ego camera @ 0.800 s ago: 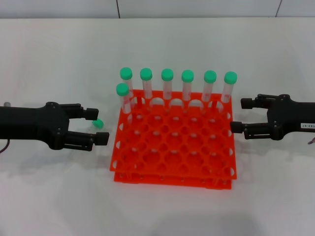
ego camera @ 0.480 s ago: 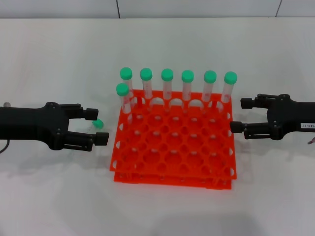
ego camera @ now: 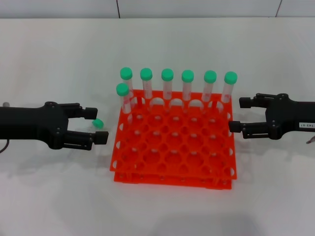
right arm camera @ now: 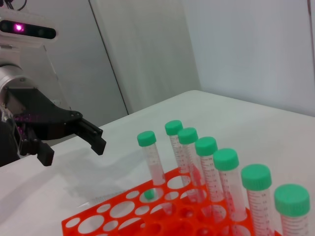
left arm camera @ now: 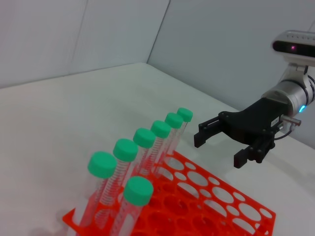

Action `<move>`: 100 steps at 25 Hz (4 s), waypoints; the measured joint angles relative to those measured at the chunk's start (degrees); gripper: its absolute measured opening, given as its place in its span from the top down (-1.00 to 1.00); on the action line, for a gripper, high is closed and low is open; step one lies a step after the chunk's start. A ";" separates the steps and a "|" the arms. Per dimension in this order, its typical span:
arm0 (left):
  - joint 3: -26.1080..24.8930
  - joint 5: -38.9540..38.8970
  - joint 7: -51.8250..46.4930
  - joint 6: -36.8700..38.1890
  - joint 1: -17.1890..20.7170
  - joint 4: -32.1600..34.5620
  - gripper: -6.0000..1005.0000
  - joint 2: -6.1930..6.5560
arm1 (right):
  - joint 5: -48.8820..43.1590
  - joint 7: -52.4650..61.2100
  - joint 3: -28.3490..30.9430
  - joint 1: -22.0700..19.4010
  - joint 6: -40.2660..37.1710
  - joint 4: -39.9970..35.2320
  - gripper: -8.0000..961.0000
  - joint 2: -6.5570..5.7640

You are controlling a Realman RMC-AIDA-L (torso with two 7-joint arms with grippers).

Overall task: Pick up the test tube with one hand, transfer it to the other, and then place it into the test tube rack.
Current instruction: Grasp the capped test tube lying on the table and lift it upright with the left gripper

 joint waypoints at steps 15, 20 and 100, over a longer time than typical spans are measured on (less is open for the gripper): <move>-2.88 -0.24 -0.66 0.42 0.81 0.56 -0.75 1.33 | 0.28 0.00 0.00 -0.16 -0.04 -0.22 -0.73 0.08; -2.97 0.85 -3.85 -0.20 2.04 0.51 -0.75 2.27 | 0.42 0.00 0.00 -0.04 -0.04 -0.33 -0.73 0.20; 11.77 32.84 -32.43 -6.60 -16.29 -2.99 -0.74 1.87 | 3.59 0.09 -0.35 0.71 -0.30 0.23 -0.73 0.88</move>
